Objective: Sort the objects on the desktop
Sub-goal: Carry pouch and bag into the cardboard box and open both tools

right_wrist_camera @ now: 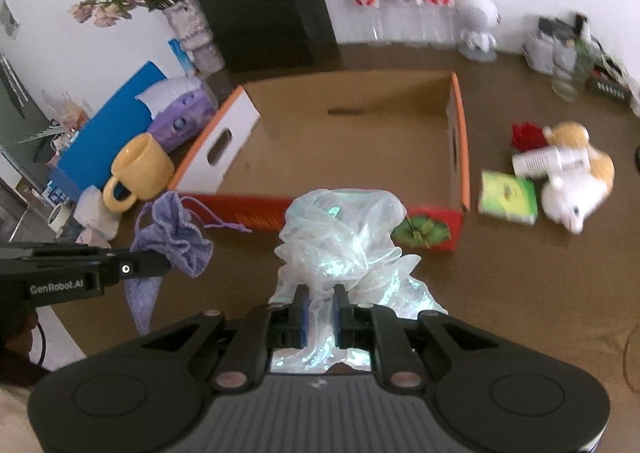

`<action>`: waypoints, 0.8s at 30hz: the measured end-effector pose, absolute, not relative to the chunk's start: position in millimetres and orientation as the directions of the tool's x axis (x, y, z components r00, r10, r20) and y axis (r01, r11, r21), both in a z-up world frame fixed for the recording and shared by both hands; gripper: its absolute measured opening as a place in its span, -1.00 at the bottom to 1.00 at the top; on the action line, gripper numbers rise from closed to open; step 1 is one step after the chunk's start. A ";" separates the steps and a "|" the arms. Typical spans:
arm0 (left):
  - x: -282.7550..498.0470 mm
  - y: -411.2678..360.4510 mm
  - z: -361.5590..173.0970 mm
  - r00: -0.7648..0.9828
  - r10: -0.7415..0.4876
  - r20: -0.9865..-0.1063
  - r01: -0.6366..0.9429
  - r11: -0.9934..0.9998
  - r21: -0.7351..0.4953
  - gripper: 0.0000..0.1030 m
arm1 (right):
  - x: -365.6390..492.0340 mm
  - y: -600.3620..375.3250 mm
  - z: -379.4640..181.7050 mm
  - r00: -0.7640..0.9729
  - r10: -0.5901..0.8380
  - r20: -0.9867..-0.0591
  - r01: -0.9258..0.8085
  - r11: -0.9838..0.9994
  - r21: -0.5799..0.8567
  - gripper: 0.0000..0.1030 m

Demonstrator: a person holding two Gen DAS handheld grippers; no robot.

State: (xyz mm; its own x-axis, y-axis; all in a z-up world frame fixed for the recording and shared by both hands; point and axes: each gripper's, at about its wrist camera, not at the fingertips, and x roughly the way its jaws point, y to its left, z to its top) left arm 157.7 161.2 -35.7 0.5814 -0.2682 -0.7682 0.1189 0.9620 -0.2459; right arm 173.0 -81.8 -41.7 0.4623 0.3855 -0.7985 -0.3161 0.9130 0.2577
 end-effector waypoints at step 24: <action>354.2 168.1 -69.7 0.611 -0.208 -0.764 0.098 0.977 -0.188 -0.81 | 370.1 1.1 -61.8 0.471 0.342 -0.813 -0.391 0.907 0.155 -0.79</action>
